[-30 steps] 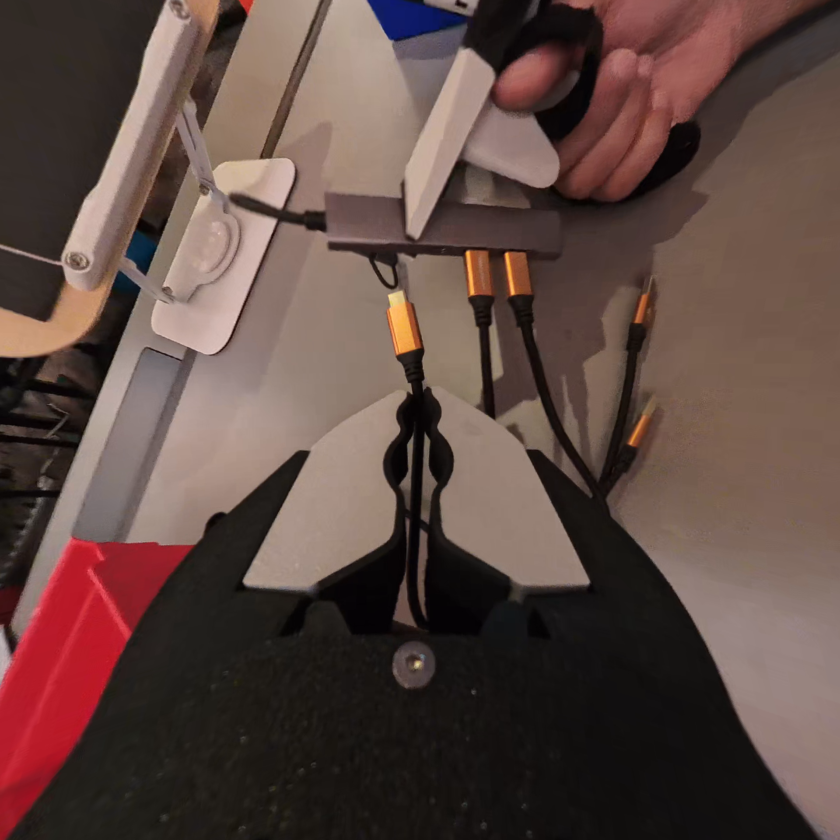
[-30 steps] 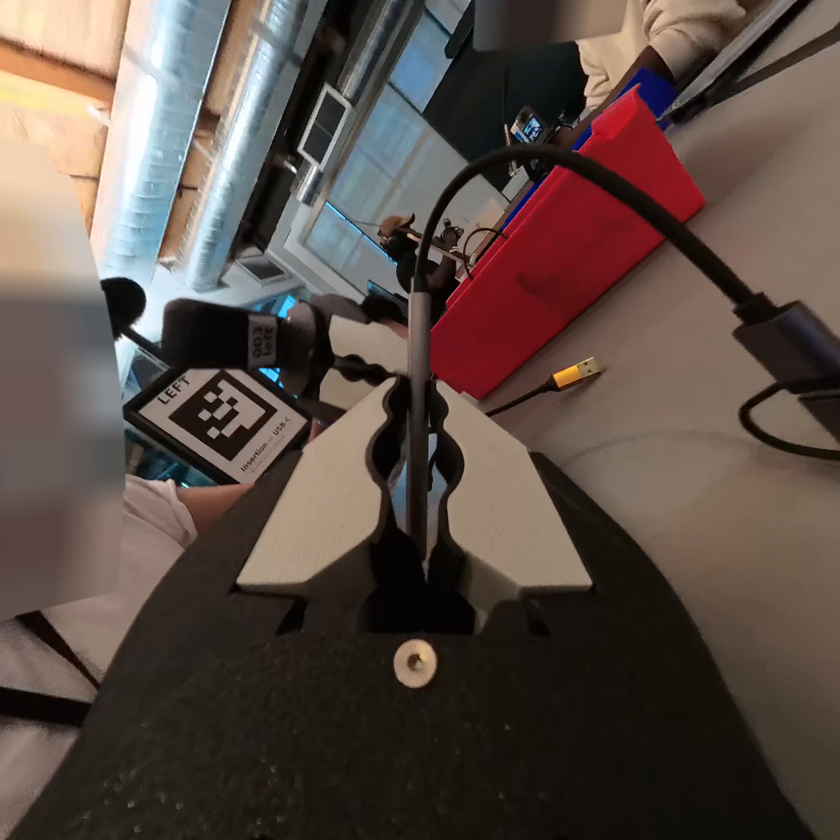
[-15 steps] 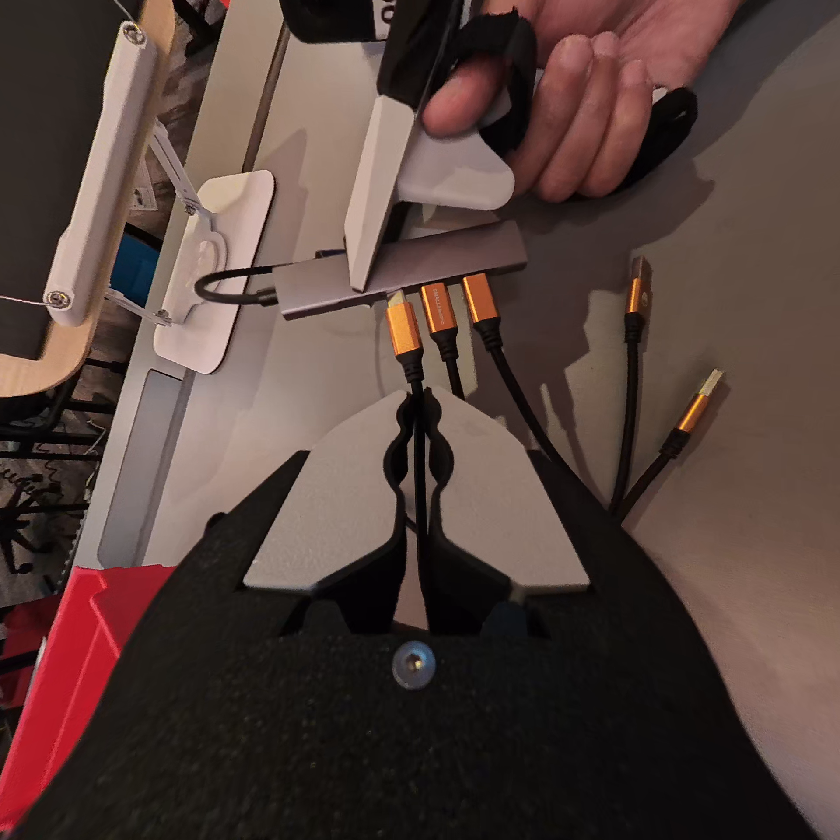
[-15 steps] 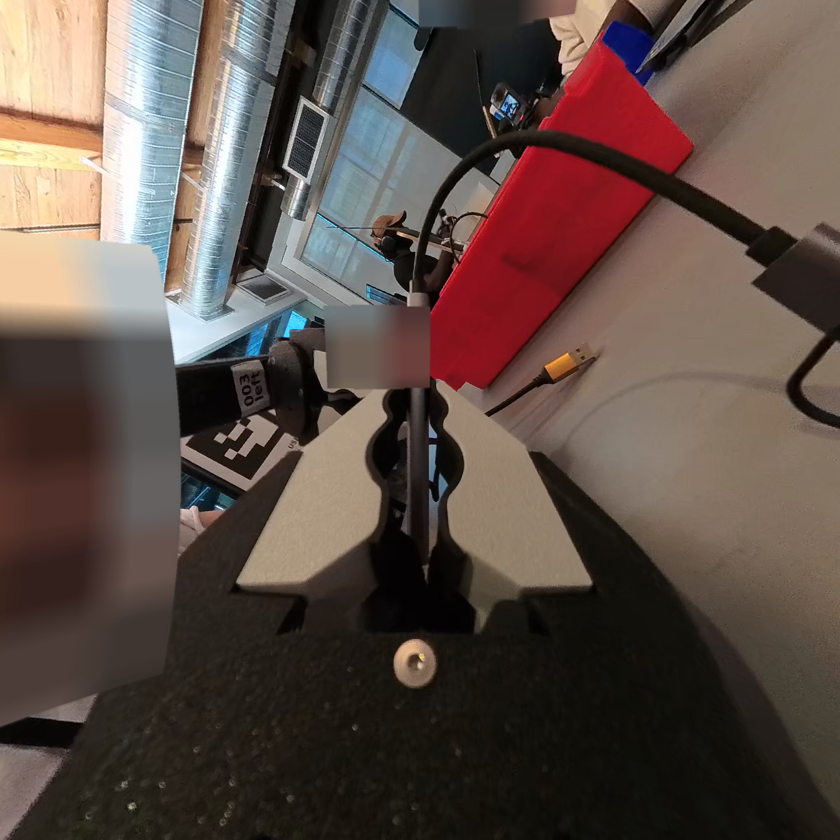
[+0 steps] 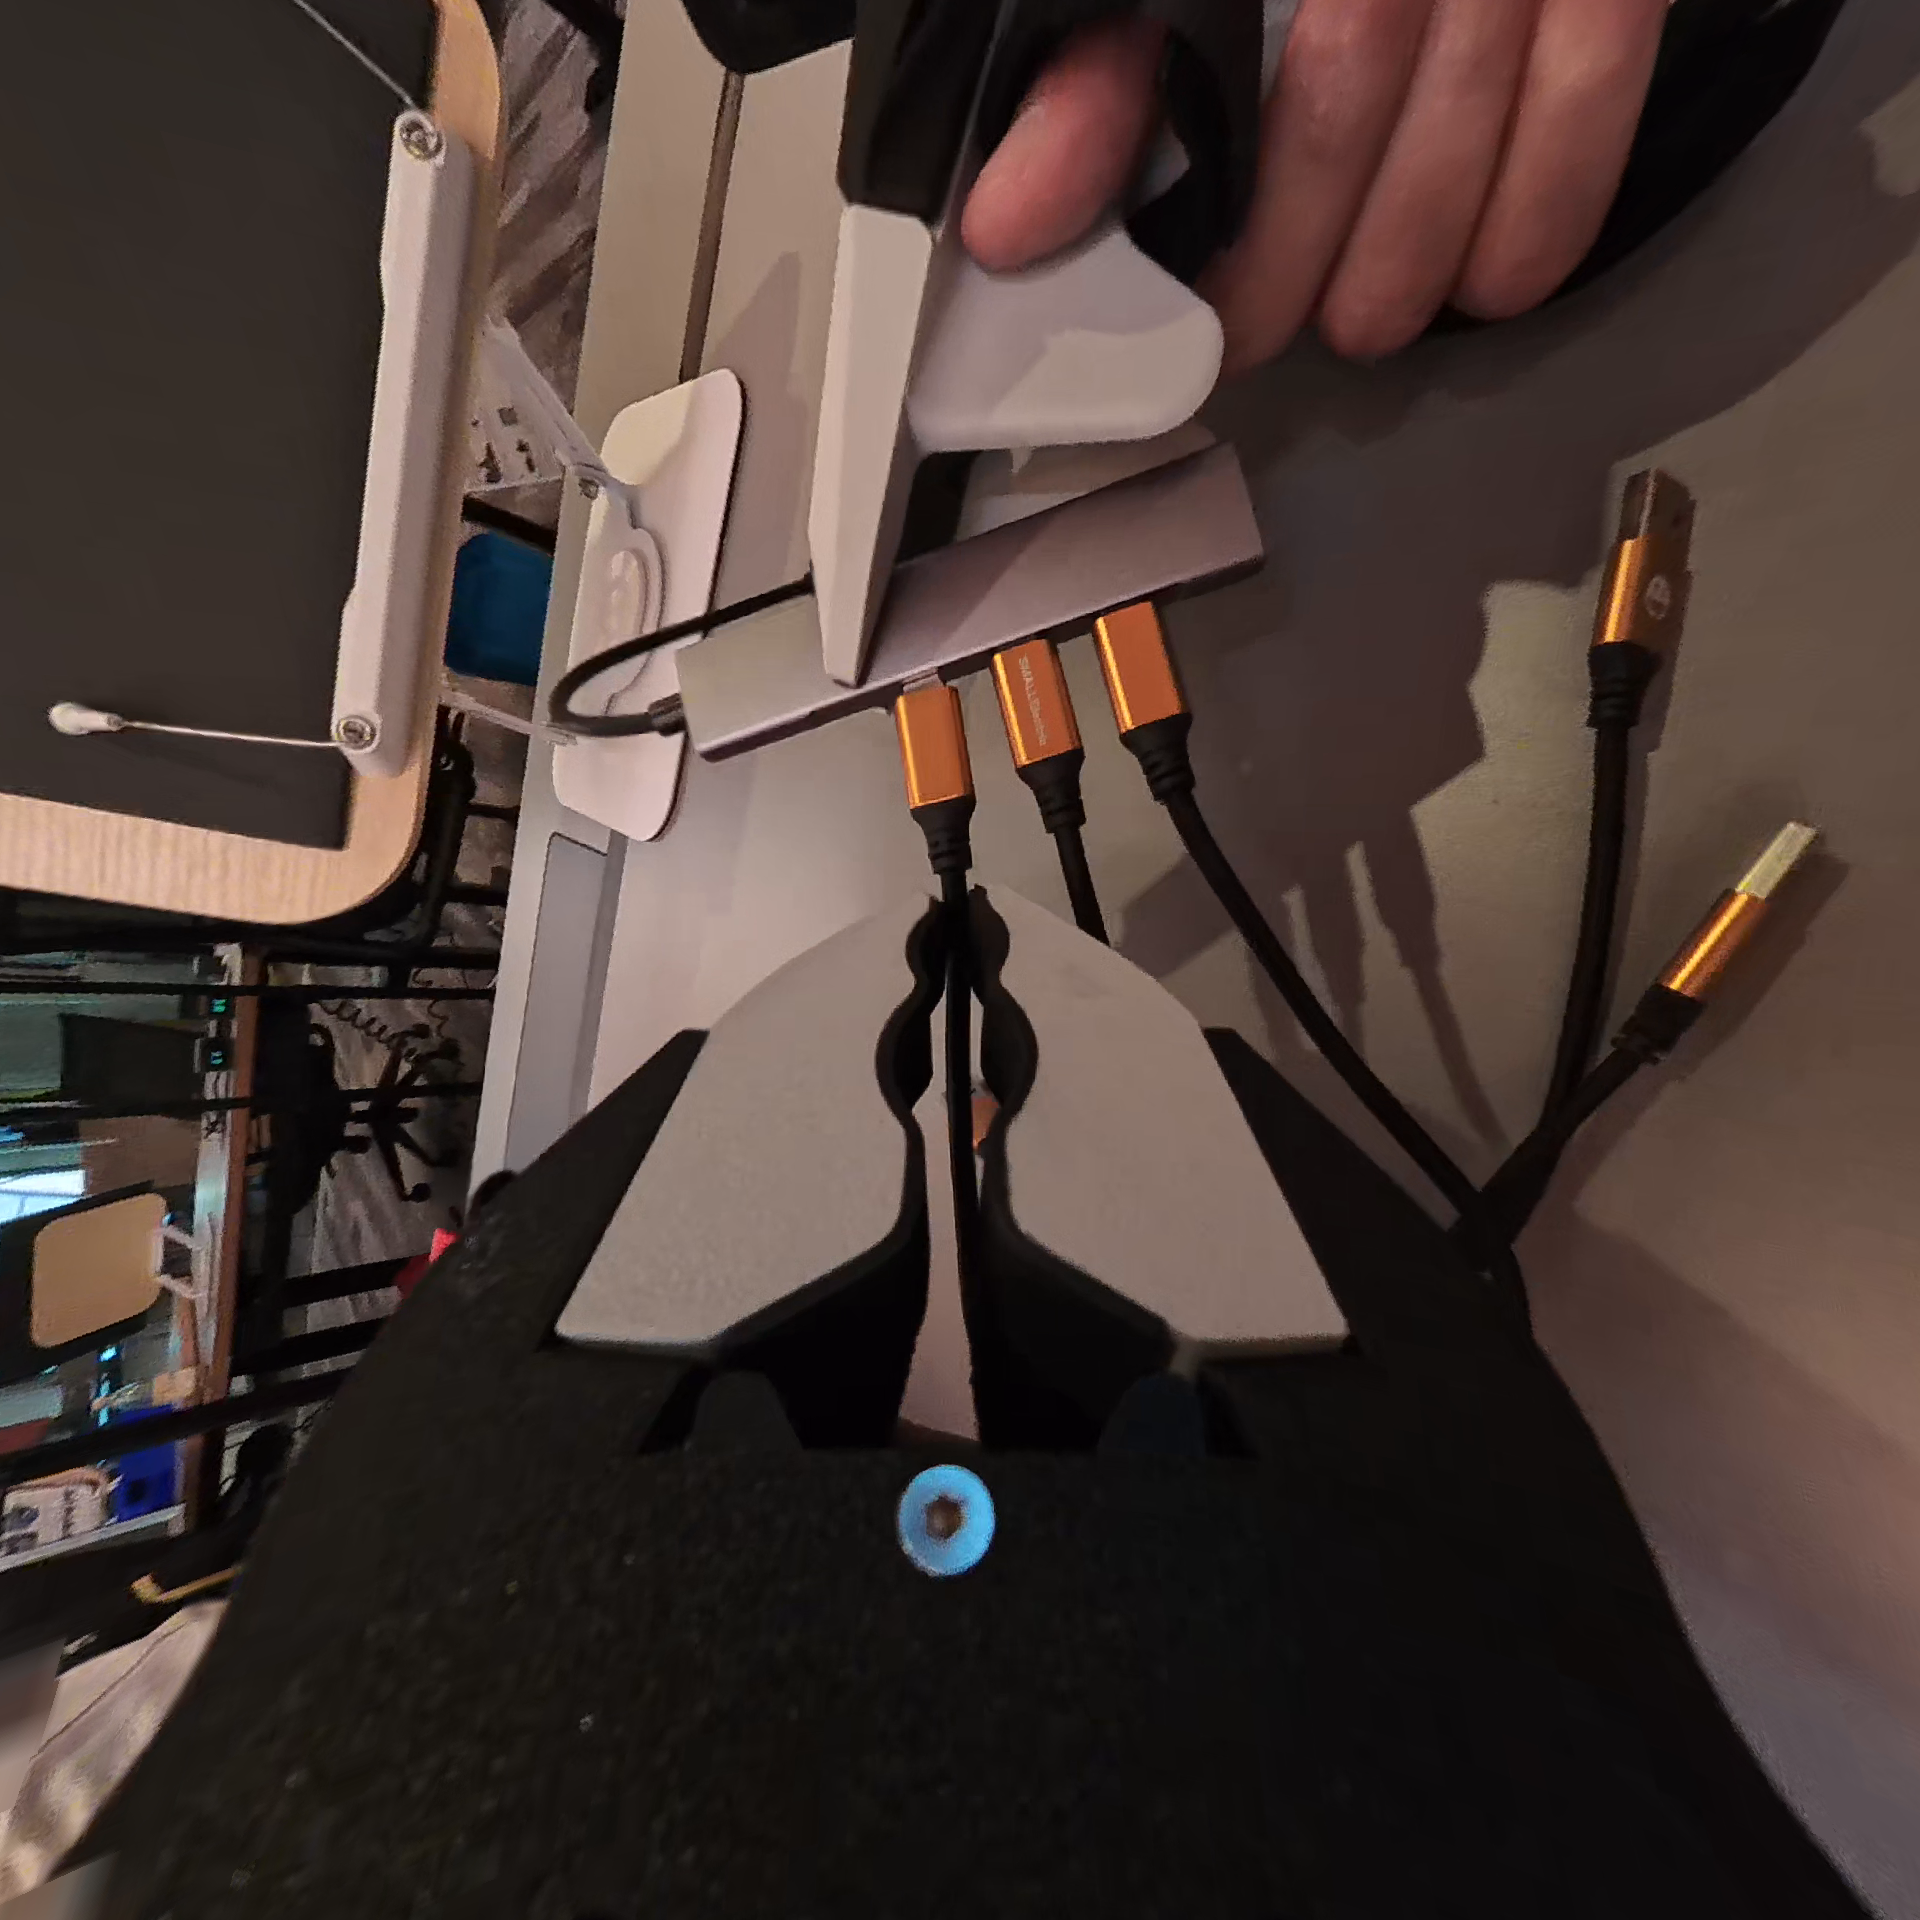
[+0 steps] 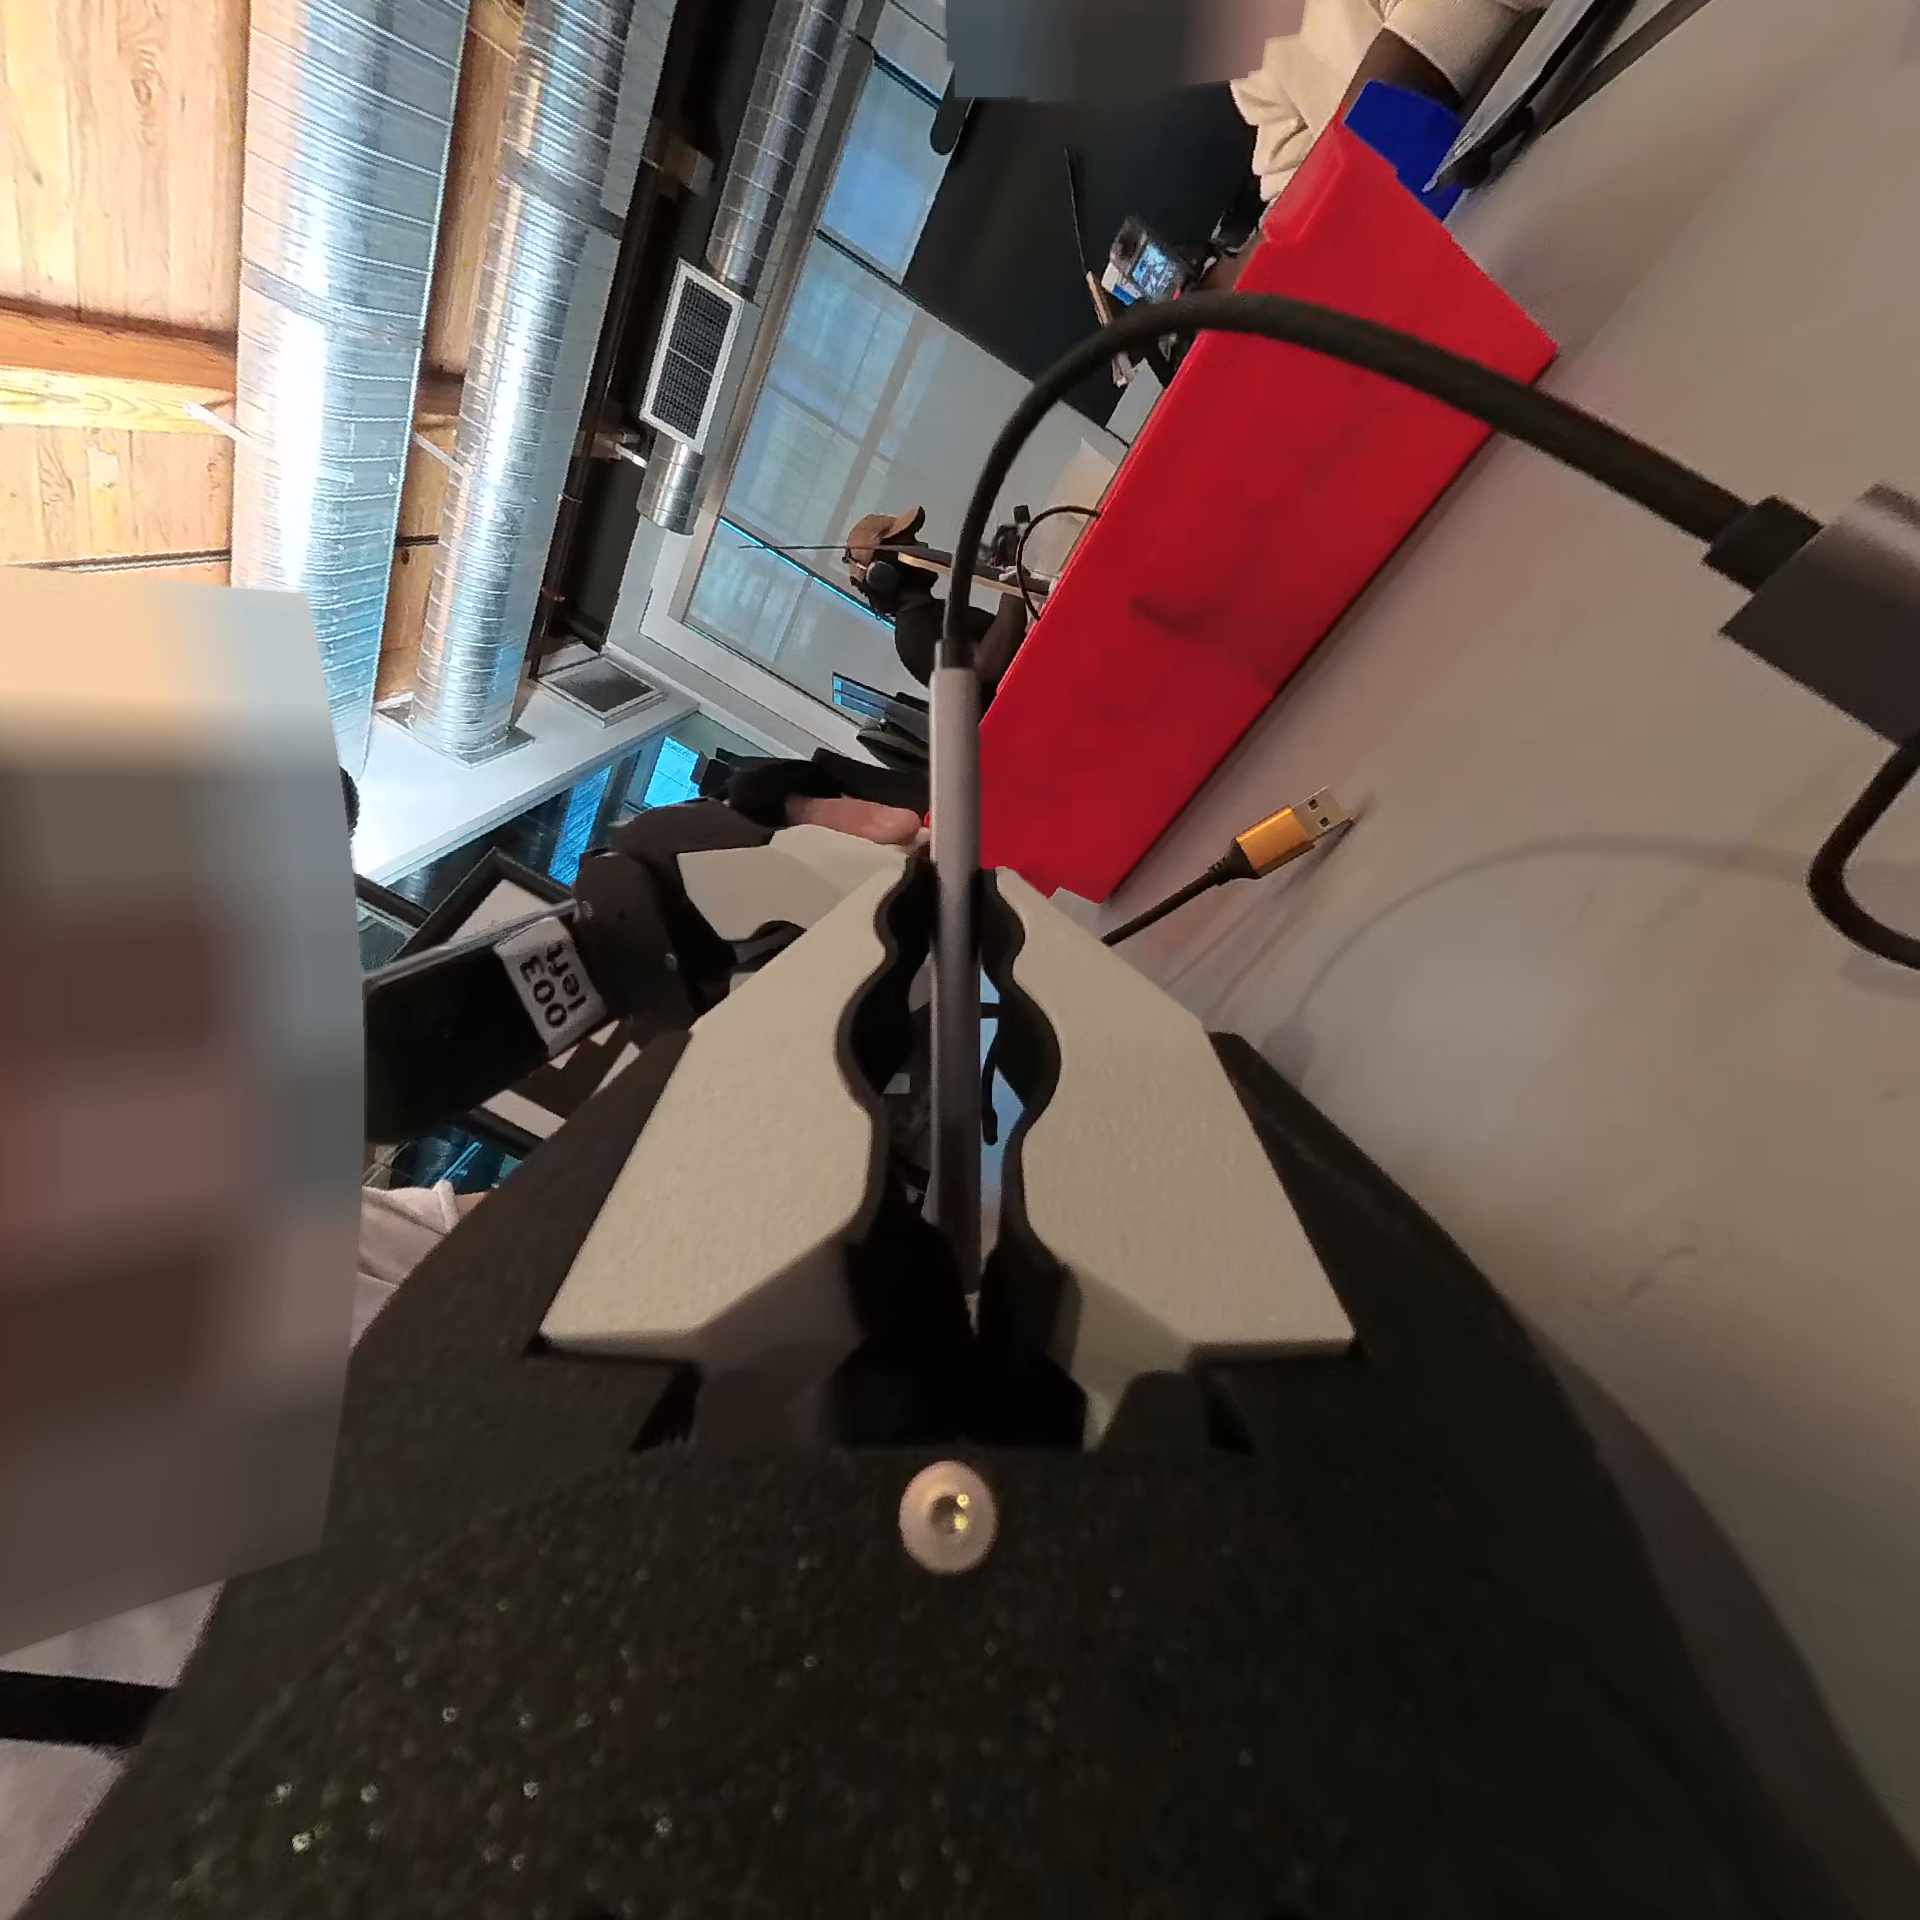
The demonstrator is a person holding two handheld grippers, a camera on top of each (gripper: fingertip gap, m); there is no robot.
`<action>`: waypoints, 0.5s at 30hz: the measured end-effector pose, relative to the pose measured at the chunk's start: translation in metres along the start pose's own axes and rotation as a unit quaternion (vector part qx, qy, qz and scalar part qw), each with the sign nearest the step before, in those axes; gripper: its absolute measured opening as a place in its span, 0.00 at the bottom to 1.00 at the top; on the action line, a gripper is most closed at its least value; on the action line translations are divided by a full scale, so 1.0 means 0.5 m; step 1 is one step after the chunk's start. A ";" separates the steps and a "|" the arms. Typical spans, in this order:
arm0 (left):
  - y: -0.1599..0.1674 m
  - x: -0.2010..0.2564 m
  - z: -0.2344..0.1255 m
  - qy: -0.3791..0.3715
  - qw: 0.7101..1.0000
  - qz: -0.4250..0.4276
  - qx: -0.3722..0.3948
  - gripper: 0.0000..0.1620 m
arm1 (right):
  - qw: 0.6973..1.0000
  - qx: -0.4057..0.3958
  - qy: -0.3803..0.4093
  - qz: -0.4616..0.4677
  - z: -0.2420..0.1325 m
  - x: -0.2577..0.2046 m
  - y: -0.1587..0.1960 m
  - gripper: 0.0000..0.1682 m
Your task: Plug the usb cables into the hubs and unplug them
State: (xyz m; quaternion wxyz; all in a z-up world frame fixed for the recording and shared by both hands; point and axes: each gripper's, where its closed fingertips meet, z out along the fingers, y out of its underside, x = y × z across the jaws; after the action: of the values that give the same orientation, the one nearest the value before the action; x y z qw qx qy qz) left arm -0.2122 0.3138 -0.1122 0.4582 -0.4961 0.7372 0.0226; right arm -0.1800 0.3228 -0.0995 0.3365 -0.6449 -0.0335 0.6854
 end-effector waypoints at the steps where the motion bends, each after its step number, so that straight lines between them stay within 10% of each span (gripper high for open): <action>1: 0.000 0.000 0.001 -0.004 1.000 0.005 -0.008 0.02 | 1.000 0.002 0.001 0.001 0.000 0.001 -0.001 0.04; 15: -0.025 -0.020 0.002 -0.034 0.996 -0.076 0.016 0.02 | 0.998 0.054 -0.020 0.026 -0.008 -0.002 -0.028 0.04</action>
State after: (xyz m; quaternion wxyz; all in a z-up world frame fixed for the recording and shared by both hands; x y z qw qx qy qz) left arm -0.2014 0.3150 -0.1005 0.4911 -0.5419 0.6820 -0.0077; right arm -0.1707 0.3315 -0.0927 0.3520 -0.6128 0.0134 0.7074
